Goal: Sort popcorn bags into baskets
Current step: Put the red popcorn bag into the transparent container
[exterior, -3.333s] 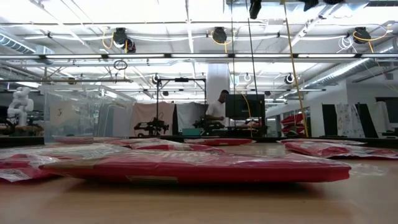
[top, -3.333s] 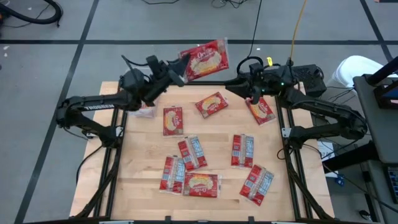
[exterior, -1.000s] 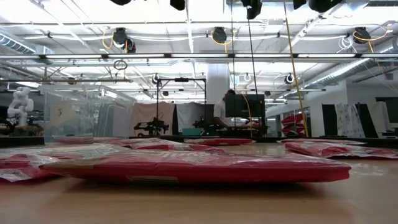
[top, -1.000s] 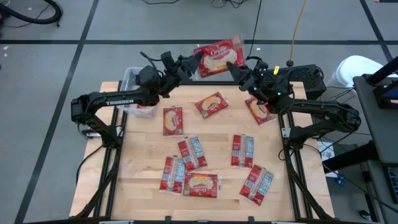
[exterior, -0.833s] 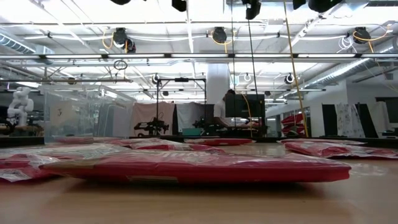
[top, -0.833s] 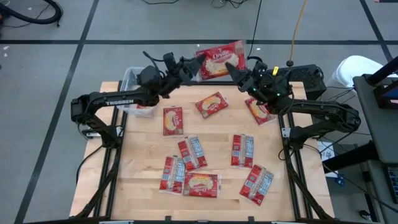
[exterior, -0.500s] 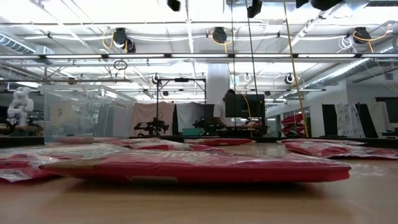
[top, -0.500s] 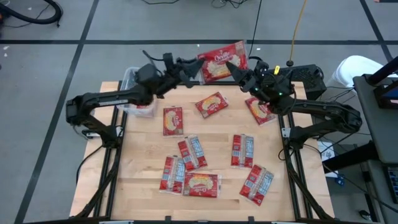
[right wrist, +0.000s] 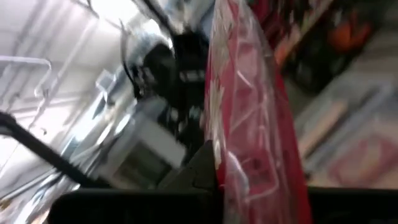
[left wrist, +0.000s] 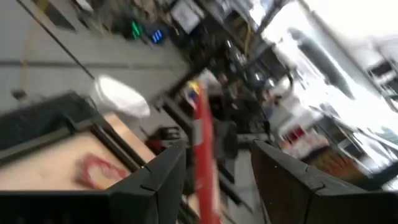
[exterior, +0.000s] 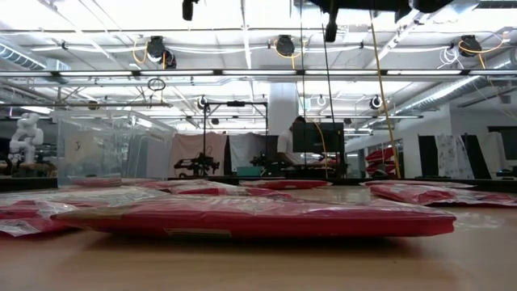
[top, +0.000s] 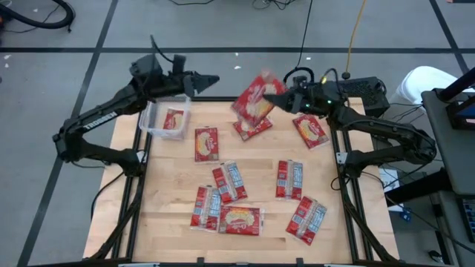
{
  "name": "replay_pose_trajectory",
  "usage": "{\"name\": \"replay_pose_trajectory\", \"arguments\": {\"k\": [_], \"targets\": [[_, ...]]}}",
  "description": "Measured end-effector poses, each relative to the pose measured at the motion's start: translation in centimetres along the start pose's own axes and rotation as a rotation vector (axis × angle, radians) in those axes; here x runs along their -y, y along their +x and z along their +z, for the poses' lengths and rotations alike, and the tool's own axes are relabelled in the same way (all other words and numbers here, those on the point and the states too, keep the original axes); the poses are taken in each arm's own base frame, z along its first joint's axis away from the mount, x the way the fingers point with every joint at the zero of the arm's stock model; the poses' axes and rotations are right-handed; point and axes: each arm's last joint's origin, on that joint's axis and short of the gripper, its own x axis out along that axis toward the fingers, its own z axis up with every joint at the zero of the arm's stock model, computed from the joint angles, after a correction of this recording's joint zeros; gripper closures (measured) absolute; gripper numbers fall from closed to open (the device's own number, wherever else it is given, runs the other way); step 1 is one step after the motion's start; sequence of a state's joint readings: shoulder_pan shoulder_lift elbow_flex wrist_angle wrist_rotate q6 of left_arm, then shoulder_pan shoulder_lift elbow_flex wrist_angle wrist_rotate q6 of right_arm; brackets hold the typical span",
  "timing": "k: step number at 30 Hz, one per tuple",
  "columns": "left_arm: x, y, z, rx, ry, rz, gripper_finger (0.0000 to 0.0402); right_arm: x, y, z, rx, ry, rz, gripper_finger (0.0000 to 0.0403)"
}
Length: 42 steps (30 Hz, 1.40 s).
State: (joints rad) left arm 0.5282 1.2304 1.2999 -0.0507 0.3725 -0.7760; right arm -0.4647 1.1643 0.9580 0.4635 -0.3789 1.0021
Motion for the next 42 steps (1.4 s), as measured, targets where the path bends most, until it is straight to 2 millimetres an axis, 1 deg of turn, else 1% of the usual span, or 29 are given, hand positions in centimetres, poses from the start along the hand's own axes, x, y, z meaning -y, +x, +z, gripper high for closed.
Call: {"name": "replay_pose_trajectory", "arguments": {"k": [3, 5, 11, 14, 18, 20, 23, 26, 30, 31, 33, 36, 38, 40, 42], "targets": [[-1.0, 1.4, -1.3, -0.115, -0.059, 0.013, 0.0207, 0.8, 0.4, -0.4, -0.071, 0.029, -0.004, 0.0367], [-1.5, 2.6, -2.4, -0.185, -0.087, 0.009, 0.0196, 1.1, 0.5, -0.5, -0.107, 0.036, -0.002, 0.0366], [-2.4, 5.4, -4.9, -0.286, -0.116, 0.02, 0.0149, 1.9, 1.0, -0.9, -0.17, 0.027, 0.009, 0.0381], [-2.5, 6.3, -5.7, -0.309, -0.115, 0.014, 0.0132, 2.1, 1.0, -0.9, -0.183, 0.023, 0.006, 0.0384], [-2.5, 7.0, -6.7, -0.342, -0.084, 0.005, 0.0132, 2.5, 1.1, -0.9, -0.185, 0.009, -0.006, 0.0382], [-2.2, 7.2, -6.8, -0.337, -0.066, -0.014, 0.0146, 2.6, 1.0, -0.8, -0.182, 0.007, -0.013, 0.0381], [-2.2, 7.2, -6.8, -0.331, -0.06, -0.017, 0.0189, 2.7, 0.9, -0.5, -0.175, -0.013, -0.019, 0.0381], [-2.5, 7.2, -6.6, -0.32, -0.045, -0.006, 0.0255, 2.9, 0.7, -0.2, -0.165, -0.035, -0.023, 0.038], [-3.0, 7.1, -6.1, -0.302, -0.04, 0.011, 0.0357, 3.1, 0.5, 0.2, -0.148, -0.043, -0.029, 0.0379], [-3.2, 7.0, -5.9, -0.296, -0.04, 0.016, 0.0375, 3.1, 0.5, 0.3, -0.143, -0.052, -0.029, 0.0379], [-3.5, 6.9, -5.6, -0.291, -0.04, 0.019, 0.0381, 3.1, 0.5, 0.3, -0.136, -0.066, -0.027, 0.0377], [-3.9, 6.6, -5.1, -0.277, -0.039, 0.027, 0.037, 3.0, 0.5, 0.6, -0.106, -0.087, -0.029, 0.0363], [-4.0, 5.9, -4.3, -0.261, -0.039, 0.034, 0.0371, 3.0, 0.4, 0.8, -0.075, -0.092, -0.044, 0.0343], [-3.9, 5.3, -3.6, -0.235, -0.03, 0.026, 0.038, 3.1, 0.2, 1.2, -0.061, -0.084, -0.049, 0.0318], [-3.9, 4.3, -2.8, -0.224, -0.026, 0.045, 0.0381, 3.3, -0.1, 1.5, -0.054, -0.069, -0.066, 0.029]]}}
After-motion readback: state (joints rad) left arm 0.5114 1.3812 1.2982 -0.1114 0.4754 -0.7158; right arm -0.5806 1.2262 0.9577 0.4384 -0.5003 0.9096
